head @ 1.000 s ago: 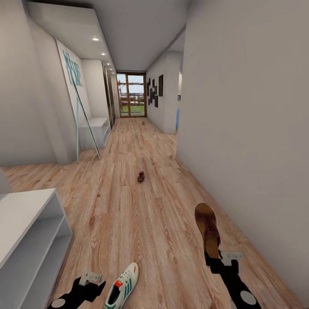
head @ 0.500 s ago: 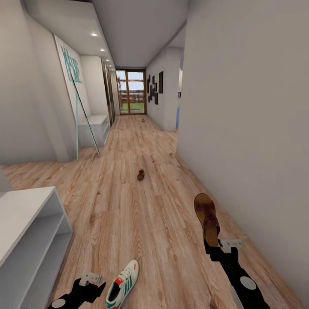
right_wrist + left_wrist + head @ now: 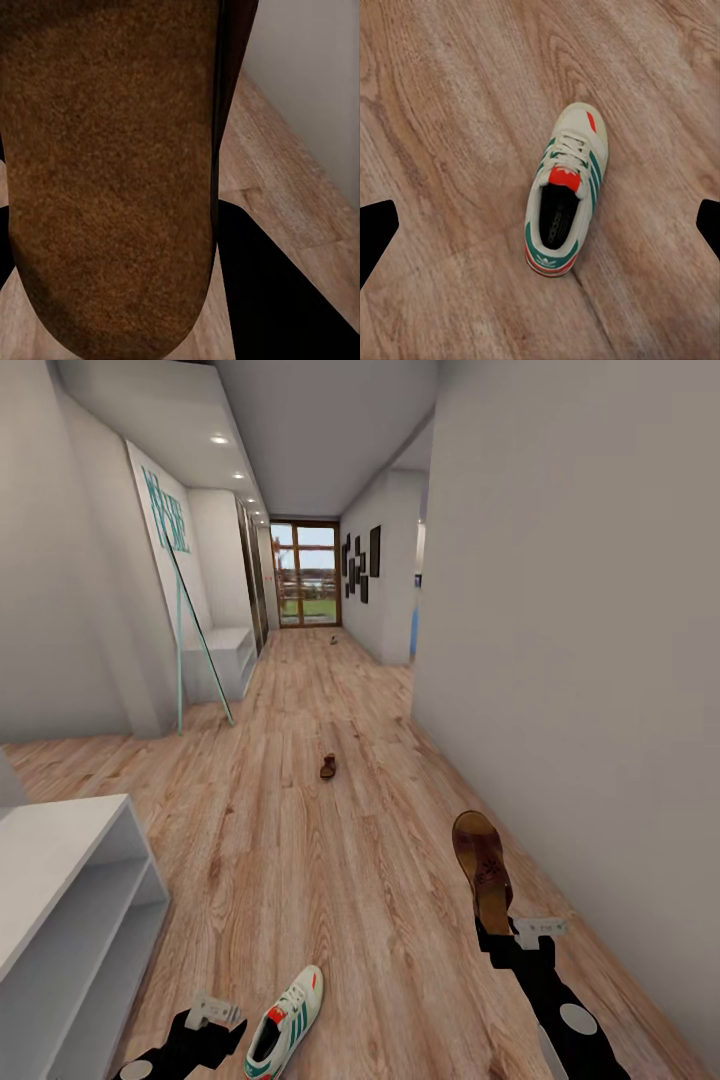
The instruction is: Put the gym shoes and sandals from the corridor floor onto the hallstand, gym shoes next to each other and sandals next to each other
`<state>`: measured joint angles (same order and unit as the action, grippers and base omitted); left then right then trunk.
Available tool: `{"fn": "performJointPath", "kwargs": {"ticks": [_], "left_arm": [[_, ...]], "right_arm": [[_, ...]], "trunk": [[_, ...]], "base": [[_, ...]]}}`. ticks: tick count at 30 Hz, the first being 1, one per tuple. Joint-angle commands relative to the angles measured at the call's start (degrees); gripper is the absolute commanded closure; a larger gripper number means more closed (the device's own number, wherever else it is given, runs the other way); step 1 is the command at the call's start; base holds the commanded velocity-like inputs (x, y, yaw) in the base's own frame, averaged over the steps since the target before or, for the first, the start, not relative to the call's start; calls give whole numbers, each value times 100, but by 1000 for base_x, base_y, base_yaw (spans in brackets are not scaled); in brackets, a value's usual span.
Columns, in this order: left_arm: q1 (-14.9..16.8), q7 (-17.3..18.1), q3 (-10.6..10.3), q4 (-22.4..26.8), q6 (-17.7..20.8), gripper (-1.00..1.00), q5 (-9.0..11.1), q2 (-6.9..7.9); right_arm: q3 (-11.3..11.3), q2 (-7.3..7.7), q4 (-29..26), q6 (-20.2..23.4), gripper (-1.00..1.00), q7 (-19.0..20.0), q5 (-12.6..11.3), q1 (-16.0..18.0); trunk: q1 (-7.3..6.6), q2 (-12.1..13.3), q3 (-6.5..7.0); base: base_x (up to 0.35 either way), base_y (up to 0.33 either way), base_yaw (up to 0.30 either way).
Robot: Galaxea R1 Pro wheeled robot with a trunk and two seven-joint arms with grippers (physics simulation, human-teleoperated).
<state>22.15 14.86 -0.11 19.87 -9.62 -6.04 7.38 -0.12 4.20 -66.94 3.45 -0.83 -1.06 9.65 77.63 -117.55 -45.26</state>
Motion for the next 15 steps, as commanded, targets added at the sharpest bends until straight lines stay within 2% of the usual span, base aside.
{"fn": "performJointPath", "kwargs": {"ticks": [1,5,6,10,15], "left_arm": [[0,-1,-4,-2,-36,-100,-62,1],[-7,0,-9,5,-39,-100,-62,3],[-7,0,-7,7,-39,-100,-63,7],[-8,-1,-8,8,-41,-100,-63,2],[-13,3,-14,8,-47,-100,-63,0]], "right_arm": [[3,1,-11,36,100,-17,-29,2],[15,1,-12,41,100,-21,22,2],[18,1,-7,42,100,-22,92,2],[20,-1,-4,42,100,-23,121,2],[21,-6,-4,42,100,-23,130,2]], "trunk": [[-1,-2,-5],[-1,-2,-5],[-1,-2,-5],[-1,-2,-5],[-1,-2,-5]], "base": [[0,0,0],[0,0,0],[116,14,0],[170,32,0],[59,11,0]]}}
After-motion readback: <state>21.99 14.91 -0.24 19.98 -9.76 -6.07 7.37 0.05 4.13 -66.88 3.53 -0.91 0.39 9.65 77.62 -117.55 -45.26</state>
